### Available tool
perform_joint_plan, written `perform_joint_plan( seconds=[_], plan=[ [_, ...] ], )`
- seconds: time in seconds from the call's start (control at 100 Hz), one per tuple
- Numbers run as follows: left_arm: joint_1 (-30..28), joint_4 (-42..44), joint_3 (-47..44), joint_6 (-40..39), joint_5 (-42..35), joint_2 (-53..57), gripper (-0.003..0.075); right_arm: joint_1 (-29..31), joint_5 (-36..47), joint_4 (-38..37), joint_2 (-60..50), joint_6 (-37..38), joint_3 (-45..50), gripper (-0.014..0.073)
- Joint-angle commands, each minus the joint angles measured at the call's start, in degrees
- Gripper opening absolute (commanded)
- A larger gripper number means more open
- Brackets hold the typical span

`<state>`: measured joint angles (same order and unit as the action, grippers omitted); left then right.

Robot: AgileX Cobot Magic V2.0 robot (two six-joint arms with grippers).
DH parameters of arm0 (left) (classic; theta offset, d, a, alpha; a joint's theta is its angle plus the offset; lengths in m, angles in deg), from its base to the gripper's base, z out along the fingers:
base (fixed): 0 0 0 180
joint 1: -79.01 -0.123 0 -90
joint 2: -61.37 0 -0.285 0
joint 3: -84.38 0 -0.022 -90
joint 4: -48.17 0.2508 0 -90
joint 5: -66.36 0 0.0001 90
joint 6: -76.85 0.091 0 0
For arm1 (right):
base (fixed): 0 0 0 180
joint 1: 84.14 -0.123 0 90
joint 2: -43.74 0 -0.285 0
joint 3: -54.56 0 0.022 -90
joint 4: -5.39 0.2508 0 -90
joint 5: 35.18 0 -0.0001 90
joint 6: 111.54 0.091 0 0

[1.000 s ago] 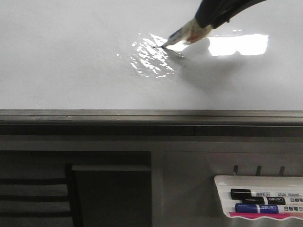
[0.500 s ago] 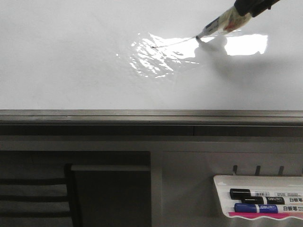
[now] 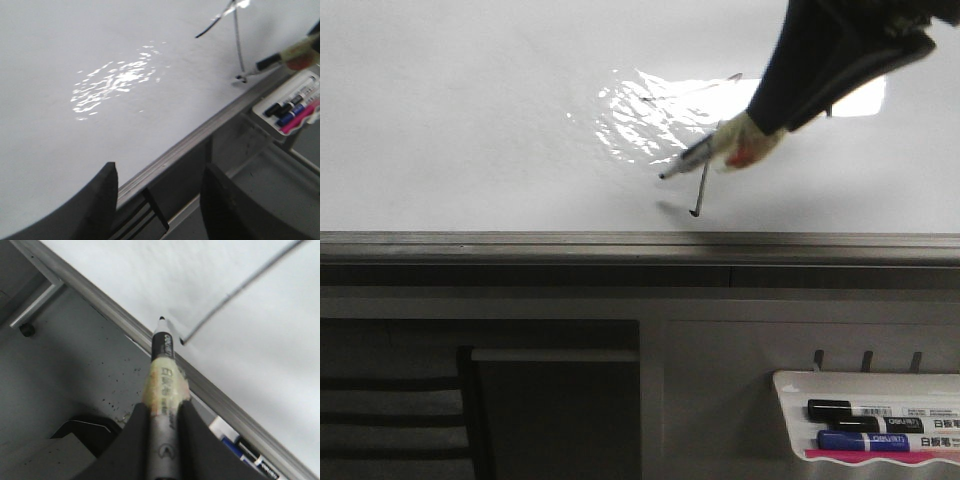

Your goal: Write number 7 on whiteboard

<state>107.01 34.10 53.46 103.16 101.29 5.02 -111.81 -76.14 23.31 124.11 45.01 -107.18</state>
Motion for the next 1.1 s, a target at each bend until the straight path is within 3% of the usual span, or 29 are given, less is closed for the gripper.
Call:
perform_joint_plan(
  seconds=[0.0, 0.11, 0.34, 0.87, 1.09],
  plan=[
    [4.7, -1.5, 4.2, 3.3, -1.2, -3.4, 0.0345, -2.6, -0.1, 0.5, -4.3, -7.0, -3.0, -0.0064],
    [11.7, -1.5, 7.2, 7.7, -0.8, -8.8, 0.0345, -5.5, -4.5, 0.5, -7.1, -20.5, -3.3, -0.0064],
    [22.4, -0.8, 13.0, 15.3, -3.5, -19.5, 0.0345, -7.1, -8.2, 0.5, -10.3, -30.2, -3.3, -0.0064],
    [25.1, -1.0, 16.3, 16.9, -7.1, -28.5, 0.0343, -7.1, -10.0, 0.7, -10.4, -31.1, -3.3, -0.0064],
    [25.1, -1.0, 16.3, 16.9, -6.3, -28.6, 0.0184, -7.1, -10.7, 3.0, -10.4, -31.1, -3.3, -0.0064]
  ],
)
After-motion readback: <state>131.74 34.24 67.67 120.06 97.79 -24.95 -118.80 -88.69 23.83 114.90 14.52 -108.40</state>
